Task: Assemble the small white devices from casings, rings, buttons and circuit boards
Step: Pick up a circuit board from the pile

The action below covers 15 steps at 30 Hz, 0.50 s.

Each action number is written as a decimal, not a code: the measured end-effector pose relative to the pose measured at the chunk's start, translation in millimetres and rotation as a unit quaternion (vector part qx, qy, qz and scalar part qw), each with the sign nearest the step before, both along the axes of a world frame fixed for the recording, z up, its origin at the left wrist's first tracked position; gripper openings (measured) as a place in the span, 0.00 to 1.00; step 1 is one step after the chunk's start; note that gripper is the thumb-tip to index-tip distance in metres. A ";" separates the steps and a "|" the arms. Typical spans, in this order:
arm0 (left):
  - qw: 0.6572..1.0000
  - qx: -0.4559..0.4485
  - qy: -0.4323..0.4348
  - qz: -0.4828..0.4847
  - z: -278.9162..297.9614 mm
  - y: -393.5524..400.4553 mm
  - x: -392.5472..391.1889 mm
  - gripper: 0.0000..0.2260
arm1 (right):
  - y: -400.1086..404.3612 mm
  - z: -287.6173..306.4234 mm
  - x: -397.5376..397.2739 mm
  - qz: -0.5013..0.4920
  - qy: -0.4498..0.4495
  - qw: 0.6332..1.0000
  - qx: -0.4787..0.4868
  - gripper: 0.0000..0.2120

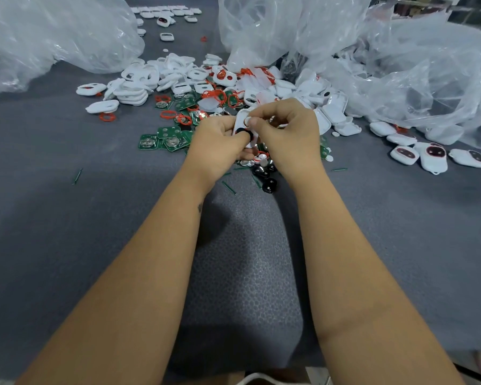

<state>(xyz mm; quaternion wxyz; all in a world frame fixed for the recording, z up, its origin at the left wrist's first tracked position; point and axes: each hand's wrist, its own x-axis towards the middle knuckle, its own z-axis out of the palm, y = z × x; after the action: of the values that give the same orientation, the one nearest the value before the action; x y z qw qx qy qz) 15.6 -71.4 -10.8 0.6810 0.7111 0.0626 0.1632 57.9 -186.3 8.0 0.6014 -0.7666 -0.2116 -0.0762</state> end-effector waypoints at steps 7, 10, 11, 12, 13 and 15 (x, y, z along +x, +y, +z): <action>1.000 0.007 0.000 -0.003 0.5 -1.2 -0.5 0.15 | 0.8 -0.2 -0.8 -0.009 -0.013 0.999 -0.031 0.09; 1.000 0.006 0.002 -0.002 -0.6 -0.5 0.7 0.15 | 1.7 -0.5 -1.0 -0.015 -0.012 0.999 -0.030 0.09; 1.000 0.004 0.001 -0.001 -0.8 -0.5 1.0 0.15 | 2.1 -0.6 -1.1 -0.017 -0.008 0.999 -0.026 0.09; 1.000 0.003 0.001 -0.002 -1.0 -0.5 1.0 0.15 | 2.4 -0.7 -1.2 -0.019 -0.004 1.000 -0.022 0.08; 1.000 0.003 -0.001 -0.003 -1.2 -0.5 1.2 0.15 | 2.9 -0.9 -1.2 -0.023 -0.001 1.000 -0.020 0.08; 1.000 0.003 -0.004 -0.006 -1.3 -0.6 1.2 0.14 | 4.4 -1.8 -0.9 -0.033 0.001 0.999 -0.019 0.07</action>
<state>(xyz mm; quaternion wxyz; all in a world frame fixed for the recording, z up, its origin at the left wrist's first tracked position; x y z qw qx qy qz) 16.8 -72.0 -12.1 0.6802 0.7128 0.0551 0.1617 57.0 -181.9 6.2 0.5843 -0.7844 -0.1869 -0.0912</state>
